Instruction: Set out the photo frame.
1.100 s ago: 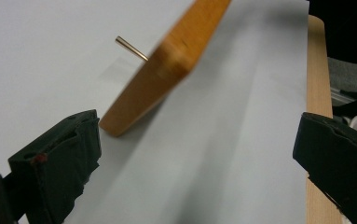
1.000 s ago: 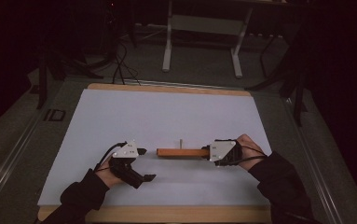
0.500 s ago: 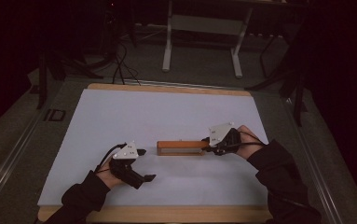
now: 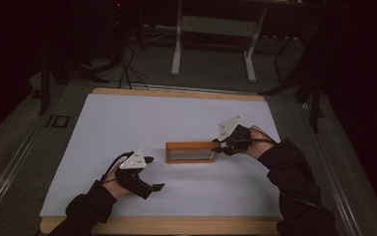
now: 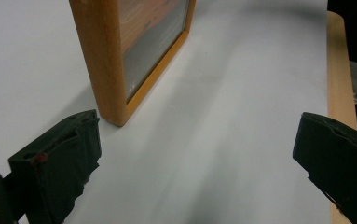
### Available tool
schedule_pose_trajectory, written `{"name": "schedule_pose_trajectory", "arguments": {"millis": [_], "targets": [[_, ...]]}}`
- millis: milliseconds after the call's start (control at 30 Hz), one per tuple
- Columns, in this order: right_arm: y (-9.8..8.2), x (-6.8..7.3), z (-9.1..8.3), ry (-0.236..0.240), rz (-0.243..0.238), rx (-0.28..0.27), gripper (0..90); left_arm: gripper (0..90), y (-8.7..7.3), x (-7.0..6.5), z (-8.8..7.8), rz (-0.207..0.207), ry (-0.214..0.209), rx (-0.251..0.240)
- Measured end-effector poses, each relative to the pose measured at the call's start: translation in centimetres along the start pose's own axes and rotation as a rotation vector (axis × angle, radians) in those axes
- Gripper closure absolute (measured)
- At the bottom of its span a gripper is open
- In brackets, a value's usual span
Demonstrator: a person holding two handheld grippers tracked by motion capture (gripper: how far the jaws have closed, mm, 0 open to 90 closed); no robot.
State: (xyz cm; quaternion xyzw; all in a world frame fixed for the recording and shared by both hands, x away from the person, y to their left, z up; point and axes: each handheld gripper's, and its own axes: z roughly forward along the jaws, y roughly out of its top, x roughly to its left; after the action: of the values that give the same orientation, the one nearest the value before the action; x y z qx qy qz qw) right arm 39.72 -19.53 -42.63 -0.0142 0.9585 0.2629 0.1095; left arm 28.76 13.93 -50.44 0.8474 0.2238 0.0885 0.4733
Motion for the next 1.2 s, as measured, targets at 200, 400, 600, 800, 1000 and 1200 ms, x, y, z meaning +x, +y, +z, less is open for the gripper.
{"name": "schedule_pose_trajectory", "arguments": {"millis": [200,400,600,800,1000,1200], "targets": [[-0.1,-1.2,0.4,0.009,0.045,-0.015,66.9,1.2,-0.2,0.1,0.1,-0.005,0.006,0.004],[-0.1,-2.1,0.7,0.014,0.081,-0.018,66.3,1.2,-0.3,0.3,0.1,-0.014,0.005,-0.003],[-0.1,-2.7,0.9,0.022,0.123,-0.018,65.8,1.2,-0.4,0.3,0.1,-0.019,0.004,-0.01],[-0.4,-3.6,1.2,0.029,0.154,-0.028,64.1,1.2,-0.4,0.4,0.1,-0.02,0.004,-0.007],[-0.5,-4.6,1.7,0.039,0.177,-0.018,61.7,1.3,-0.5,0.5,0.1,-0.029,0.002,-0.012],[-0.5,-5.3,2.1,0.045,0.19,-0.008,59.4,1.2,-0.5,0.5,0.2,-0.029,-0.002,-0.008]]}}
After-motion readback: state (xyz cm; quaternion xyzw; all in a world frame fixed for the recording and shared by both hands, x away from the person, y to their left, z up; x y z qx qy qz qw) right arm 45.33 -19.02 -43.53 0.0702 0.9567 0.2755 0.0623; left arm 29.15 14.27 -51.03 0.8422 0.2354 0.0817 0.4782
